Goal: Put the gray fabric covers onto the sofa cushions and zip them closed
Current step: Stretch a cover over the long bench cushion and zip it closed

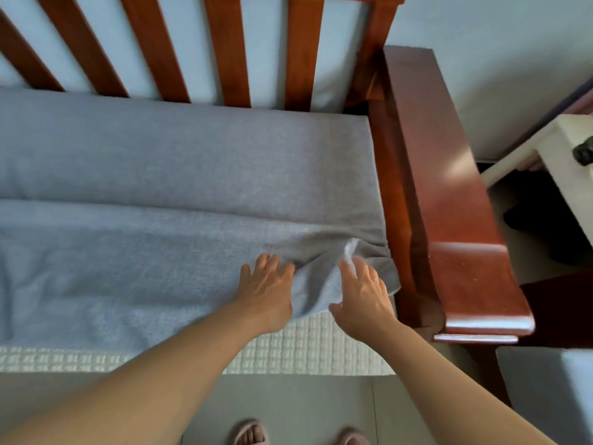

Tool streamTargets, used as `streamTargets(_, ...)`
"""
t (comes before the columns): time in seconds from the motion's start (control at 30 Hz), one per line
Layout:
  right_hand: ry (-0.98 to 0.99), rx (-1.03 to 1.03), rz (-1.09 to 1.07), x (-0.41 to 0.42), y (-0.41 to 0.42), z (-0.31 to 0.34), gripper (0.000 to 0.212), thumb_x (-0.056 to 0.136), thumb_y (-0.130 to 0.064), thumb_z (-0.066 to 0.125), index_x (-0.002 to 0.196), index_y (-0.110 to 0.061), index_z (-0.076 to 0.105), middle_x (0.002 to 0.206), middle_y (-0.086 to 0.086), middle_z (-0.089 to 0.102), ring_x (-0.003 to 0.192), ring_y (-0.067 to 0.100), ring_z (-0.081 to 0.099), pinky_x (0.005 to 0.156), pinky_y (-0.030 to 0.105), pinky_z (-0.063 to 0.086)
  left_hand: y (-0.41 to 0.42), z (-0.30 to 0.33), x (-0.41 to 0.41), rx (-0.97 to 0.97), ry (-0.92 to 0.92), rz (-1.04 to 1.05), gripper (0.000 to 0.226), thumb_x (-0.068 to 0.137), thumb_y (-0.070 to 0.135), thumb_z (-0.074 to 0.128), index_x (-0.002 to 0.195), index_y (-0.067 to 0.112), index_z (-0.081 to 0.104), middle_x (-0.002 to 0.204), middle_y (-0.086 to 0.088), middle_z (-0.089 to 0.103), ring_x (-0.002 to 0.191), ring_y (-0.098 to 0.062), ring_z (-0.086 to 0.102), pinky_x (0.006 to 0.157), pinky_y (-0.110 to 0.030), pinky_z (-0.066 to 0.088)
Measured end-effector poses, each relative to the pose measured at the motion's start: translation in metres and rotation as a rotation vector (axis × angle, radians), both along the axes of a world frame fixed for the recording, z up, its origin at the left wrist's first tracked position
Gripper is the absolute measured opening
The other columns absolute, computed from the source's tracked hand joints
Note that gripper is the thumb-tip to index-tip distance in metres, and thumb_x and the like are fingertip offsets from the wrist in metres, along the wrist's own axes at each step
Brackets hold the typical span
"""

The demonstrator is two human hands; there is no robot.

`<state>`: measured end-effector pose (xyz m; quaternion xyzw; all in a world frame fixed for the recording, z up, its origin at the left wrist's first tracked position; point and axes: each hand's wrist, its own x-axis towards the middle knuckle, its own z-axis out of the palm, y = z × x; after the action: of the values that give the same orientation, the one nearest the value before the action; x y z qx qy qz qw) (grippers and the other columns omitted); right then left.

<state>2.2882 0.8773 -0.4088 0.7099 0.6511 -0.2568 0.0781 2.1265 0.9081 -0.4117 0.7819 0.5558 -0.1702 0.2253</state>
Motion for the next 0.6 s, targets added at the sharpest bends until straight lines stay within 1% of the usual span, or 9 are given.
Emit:
streamTargets(0.07,-0.023,-0.059,0.043,-0.006,-0.004,-0.016,0.08,0.09,-0.029,0.059,0.149,-0.018,0.007,0.156,0.012,0.004,0.143,0.029,0.007,0.115,0.037,0.014,-0.006,-0.018,-0.004,-0.031,0.017,-0.017,0.066,0.089,0.028,0.057,0.143,0.018,0.022,0.151,-0.007,0.016,0.141,-0.028,0.01,0.109,-0.047,0.019)
streamTargets(0.17,-0.052,-0.11,0.083,-0.01,-0.004,-0.043,0.083,0.087,-0.023,0.06,0.149,-0.021,0.006,0.156,0.011,0.001,0.144,0.029,0.003,0.115,0.037,0.014,-0.015,-0.047,-0.007,-0.107,0.071,-0.022,0.082,0.086,0.026,0.061,0.148,0.021,0.008,0.156,-0.007,0.004,0.144,-0.031,0.0,0.113,-0.053,0.011)
streamTargets(0.27,-0.067,-0.173,0.127,-0.011,-0.001,-0.07,0.09,0.085,-0.012,0.058,0.15,-0.026,-0.002,0.157,0.011,-0.009,0.145,0.029,-0.003,0.116,0.038,0.011,-0.024,-0.078,-0.007,-0.136,0.088,0.047,0.093,0.083,0.024,0.065,0.148,0.026,-0.001,0.157,-0.009,-0.003,0.144,-0.033,-0.002,0.114,-0.055,0.007)
streamTargets(0.37,-0.115,-0.172,0.181,-0.008,0.003,-0.093,0.093,0.082,-0.008,0.057,0.15,-0.027,-0.004,0.156,0.013,-0.009,0.145,0.029,-0.004,0.118,0.041,0.004,-0.029,-0.104,-0.002,-0.093,0.091,0.105,0.097,0.082,0.021,0.065,0.149,0.025,-0.005,0.156,-0.01,-0.008,0.143,-0.033,0.002,0.113,-0.053,0.013)
streamTargets(0.43,-0.177,-0.068,0.228,-0.005,0.005,-0.106,0.092,0.081,-0.011,0.059,0.15,-0.025,0.0,0.151,0.015,0.005,0.142,0.029,0.008,0.117,0.044,0.008,-0.03,-0.116,0.005,0.023,0.082,0.126,0.094,0.08,0.018,0.066,0.148,0.025,0.001,0.155,-0.01,-0.004,0.138,-0.032,0.012,0.11,-0.049,0.023)
streamTargets(0.5,-0.221,0.076,0.279,-0.002,0.005,-0.118,0.089,0.075,-0.012,0.066,0.147,-0.022,0.014,0.138,0.013,0.027,0.129,0.029,0.029,0.111,0.046,0.022,-0.029,-0.123,0.013,0.129,0.051,0.171,0.084,0.079,0.015,0.067,0.145,0.025,0.017,0.151,-0.01,0.011,0.13,-0.031,0.025,0.105,-0.046,0.03)
streamTargets(0.53,-0.239,0.136,0.304,0.0,0.005,-0.122,0.088,0.067,-0.012,0.073,0.143,-0.019,0.028,0.126,0.014,0.039,0.118,0.03,0.041,0.104,0.046,0.032,-0.028,-0.124,0.017,0.179,0.023,0.194,0.076,0.076,0.011,0.069,0.14,0.024,0.03,0.145,-0.01,0.025,0.122,-0.03,0.035,0.099,-0.044,0.037)
streamTargets(0.57,-0.239,0.213,0.33,0.004,0.007,-0.129,0.085,0.055,-0.009,0.08,0.132,-0.015,0.044,0.11,0.014,0.048,0.101,0.03,0.05,0.093,0.046,0.04,-0.027,-0.128,0.021,0.24,-0.003,0.215,0.066,0.07,0.005,0.072,0.129,0.021,0.046,0.131,-0.01,0.041,0.109,-0.029,0.046,0.087,-0.041,0.044)
streamTargets(0.6,-0.228,0.305,0.355,0.008,0.01,-0.134,0.077,0.045,-0.004,0.082,0.118,-0.01,0.056,0.094,0.015,0.053,0.085,0.03,0.054,0.081,0.045,0.046,-0.025,-0.13,0.023,0.311,-0.036,0.234,0.055,0.064,-0.001,0.075,0.112,0.017,0.058,0.111,-0.008,0.052,0.091,-0.027,0.053,0.072,-0.038,0.047)
